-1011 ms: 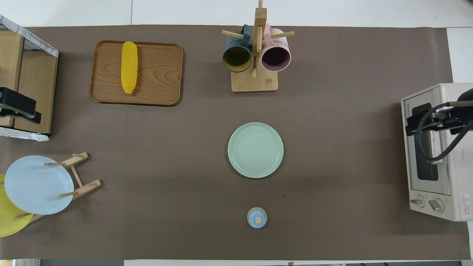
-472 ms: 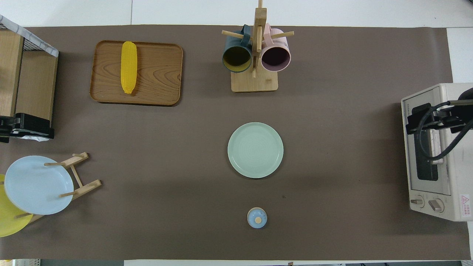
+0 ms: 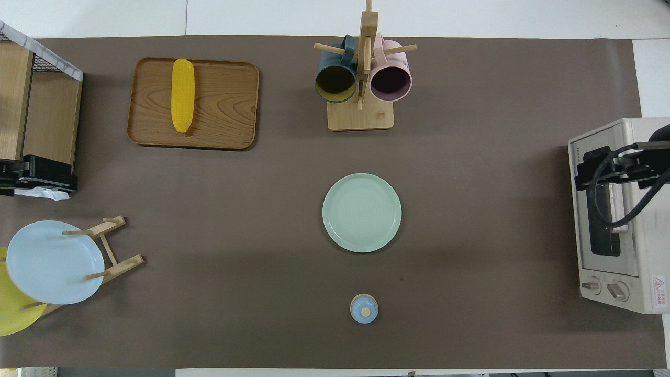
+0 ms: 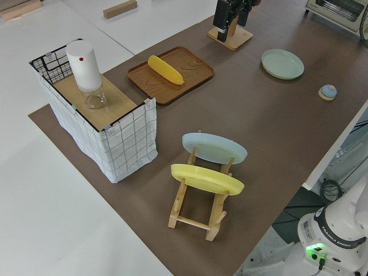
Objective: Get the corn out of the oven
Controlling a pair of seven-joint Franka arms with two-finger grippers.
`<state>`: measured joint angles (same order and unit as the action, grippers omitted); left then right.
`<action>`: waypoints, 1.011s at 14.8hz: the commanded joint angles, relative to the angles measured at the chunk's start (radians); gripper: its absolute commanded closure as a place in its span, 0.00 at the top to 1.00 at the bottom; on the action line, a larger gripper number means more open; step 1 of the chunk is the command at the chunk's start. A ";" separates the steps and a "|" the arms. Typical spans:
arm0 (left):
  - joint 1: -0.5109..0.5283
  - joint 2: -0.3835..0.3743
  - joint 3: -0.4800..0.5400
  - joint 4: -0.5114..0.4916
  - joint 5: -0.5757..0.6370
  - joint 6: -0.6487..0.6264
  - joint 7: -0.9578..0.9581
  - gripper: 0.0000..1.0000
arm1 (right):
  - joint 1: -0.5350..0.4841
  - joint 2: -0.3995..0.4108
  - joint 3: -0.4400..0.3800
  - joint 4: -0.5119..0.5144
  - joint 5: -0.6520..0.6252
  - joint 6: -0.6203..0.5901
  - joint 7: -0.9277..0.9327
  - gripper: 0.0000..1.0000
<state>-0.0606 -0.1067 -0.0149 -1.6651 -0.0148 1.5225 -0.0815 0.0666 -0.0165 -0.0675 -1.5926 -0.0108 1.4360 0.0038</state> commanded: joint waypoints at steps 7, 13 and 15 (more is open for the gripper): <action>0.013 0.050 -0.005 0.013 -0.013 0.051 0.003 1.00 | -0.011 0.007 0.006 0.005 0.026 0.035 -0.019 1.00; 0.013 0.070 -0.005 0.021 -0.013 0.047 0.003 1.00 | -0.010 0.009 0.006 0.006 0.026 0.034 -0.021 1.00; 0.013 0.070 -0.005 0.024 -0.014 0.045 0.003 1.00 | -0.013 0.009 0.006 0.008 0.026 0.034 -0.021 1.00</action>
<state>-0.0599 -0.0480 -0.0149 -1.6647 -0.0148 1.5716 -0.0814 0.0694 -0.0155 -0.0658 -1.5925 -0.0101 1.4561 0.0038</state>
